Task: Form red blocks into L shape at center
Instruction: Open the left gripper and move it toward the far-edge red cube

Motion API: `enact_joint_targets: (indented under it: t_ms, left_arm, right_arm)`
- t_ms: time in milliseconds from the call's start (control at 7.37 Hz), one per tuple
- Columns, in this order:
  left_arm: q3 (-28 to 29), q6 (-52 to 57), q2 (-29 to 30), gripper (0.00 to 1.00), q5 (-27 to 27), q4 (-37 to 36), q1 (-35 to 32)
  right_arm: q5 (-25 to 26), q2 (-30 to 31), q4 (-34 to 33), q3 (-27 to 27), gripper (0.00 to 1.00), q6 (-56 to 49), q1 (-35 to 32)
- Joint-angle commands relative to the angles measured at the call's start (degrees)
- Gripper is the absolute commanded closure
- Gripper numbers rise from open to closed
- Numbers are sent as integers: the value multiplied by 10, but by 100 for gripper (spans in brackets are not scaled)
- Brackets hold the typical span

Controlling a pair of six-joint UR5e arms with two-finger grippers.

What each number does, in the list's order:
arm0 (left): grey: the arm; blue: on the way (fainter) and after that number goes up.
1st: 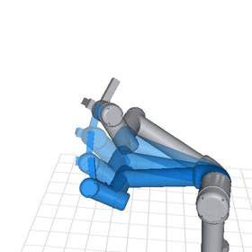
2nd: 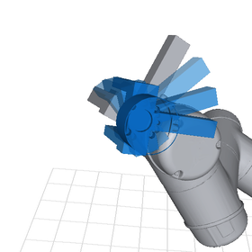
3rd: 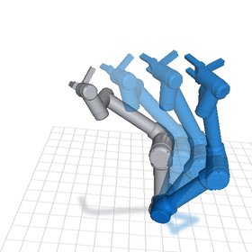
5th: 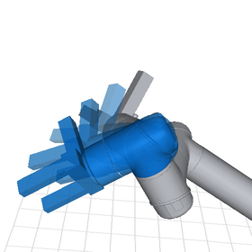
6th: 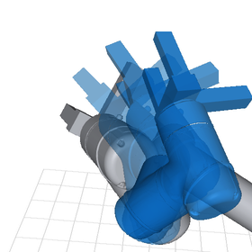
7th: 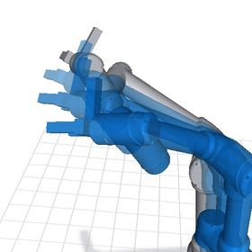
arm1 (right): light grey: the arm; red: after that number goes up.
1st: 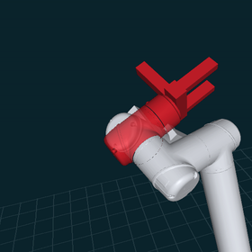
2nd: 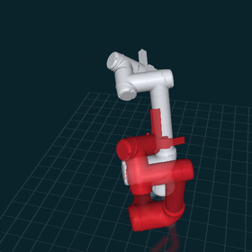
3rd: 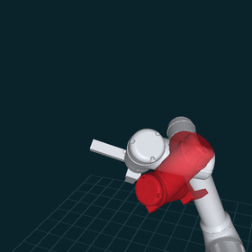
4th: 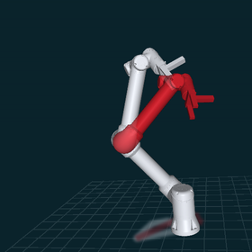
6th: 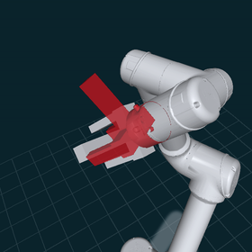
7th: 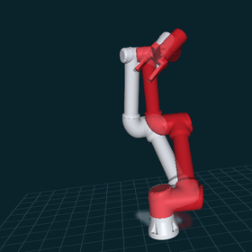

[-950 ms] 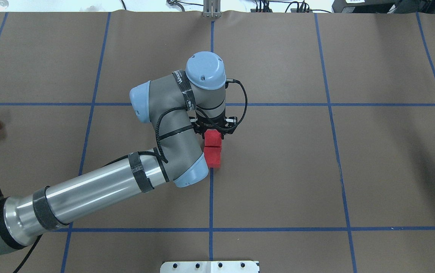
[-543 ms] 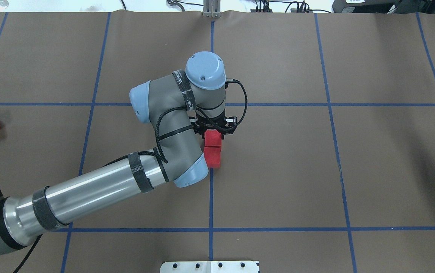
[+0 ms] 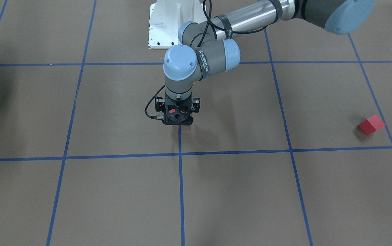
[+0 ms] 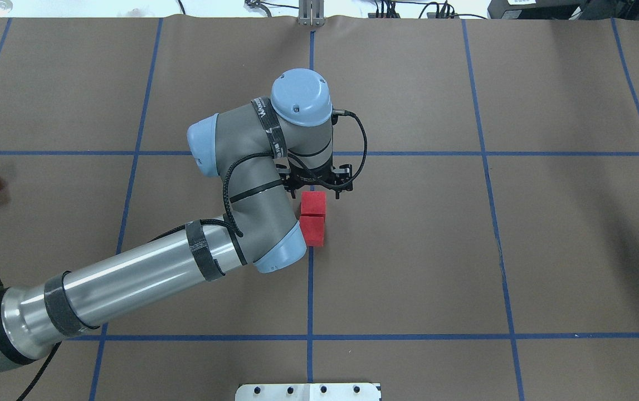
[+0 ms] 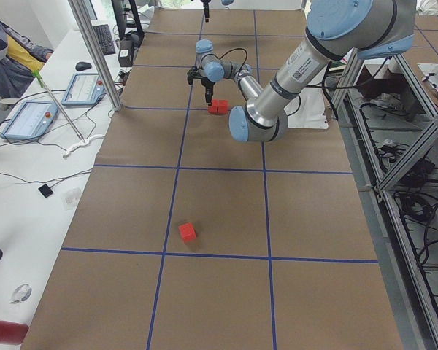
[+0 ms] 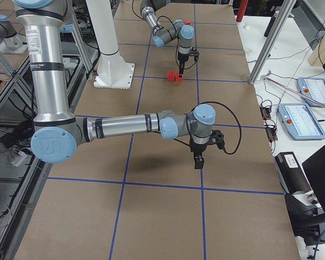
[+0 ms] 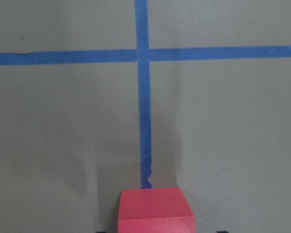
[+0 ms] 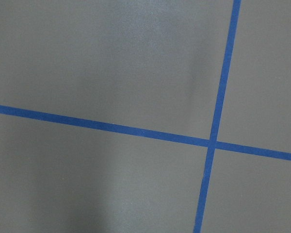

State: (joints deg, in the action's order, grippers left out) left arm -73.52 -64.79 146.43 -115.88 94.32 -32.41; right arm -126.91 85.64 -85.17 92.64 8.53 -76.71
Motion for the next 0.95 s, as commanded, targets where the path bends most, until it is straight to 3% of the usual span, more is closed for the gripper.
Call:
enact_joint_targets:
  t_ms: [0,272,543,815]
  left_arm:
    - [-73,52,-28,0,-5,-43,-18]
    - [-216,173,-172,0,-7,-45,-40]
    - [-320,376,-339,0,-9,-37,-97]
    - [-320,603,-456,1,-79,15,-189]
  right_arm:
    - [0,-1,1,-2,0,-1,1]
    - [0,-1,1,-3,0,0,1]
    - [0,-1,1,-5,0,0,1]
    - [0,0,1,-5,0,0,1]
